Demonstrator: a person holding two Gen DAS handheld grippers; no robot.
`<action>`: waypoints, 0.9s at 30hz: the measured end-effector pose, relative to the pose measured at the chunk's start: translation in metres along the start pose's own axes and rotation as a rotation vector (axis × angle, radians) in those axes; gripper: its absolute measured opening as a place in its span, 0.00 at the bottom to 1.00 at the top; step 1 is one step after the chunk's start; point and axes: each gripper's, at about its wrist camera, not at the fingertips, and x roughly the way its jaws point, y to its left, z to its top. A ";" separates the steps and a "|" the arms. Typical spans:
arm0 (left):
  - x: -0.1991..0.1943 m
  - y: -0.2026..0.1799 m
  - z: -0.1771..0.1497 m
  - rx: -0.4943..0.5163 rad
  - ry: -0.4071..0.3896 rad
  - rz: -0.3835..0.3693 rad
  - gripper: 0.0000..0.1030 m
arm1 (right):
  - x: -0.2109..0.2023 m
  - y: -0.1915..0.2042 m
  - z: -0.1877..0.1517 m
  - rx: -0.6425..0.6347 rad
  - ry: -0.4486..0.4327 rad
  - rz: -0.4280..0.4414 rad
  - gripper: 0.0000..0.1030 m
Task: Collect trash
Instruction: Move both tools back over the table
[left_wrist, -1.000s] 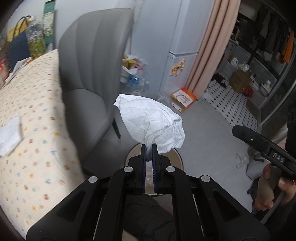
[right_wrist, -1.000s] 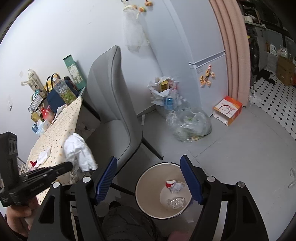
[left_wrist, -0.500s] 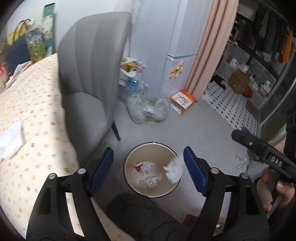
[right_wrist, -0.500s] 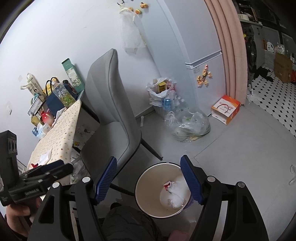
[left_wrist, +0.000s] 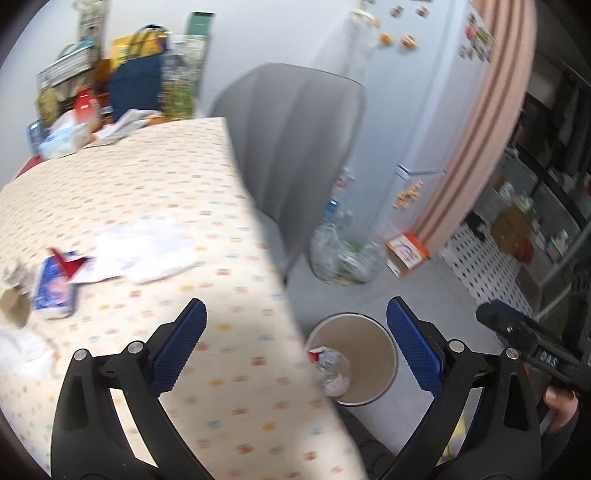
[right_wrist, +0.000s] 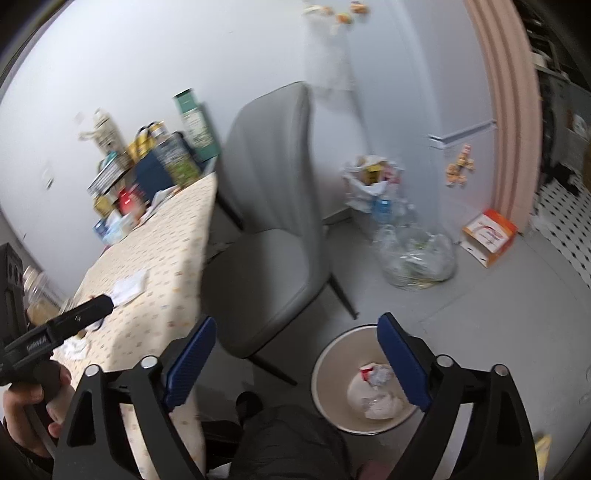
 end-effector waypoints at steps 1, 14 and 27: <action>-0.004 0.007 0.000 -0.013 -0.006 0.008 0.94 | 0.002 0.012 0.000 -0.016 0.001 0.016 0.91; -0.063 0.124 -0.025 -0.186 -0.089 0.152 0.94 | 0.028 0.131 -0.001 -0.178 0.061 0.149 0.92; -0.102 0.227 -0.060 -0.375 -0.135 0.297 0.94 | 0.060 0.234 -0.010 -0.330 0.129 0.264 0.92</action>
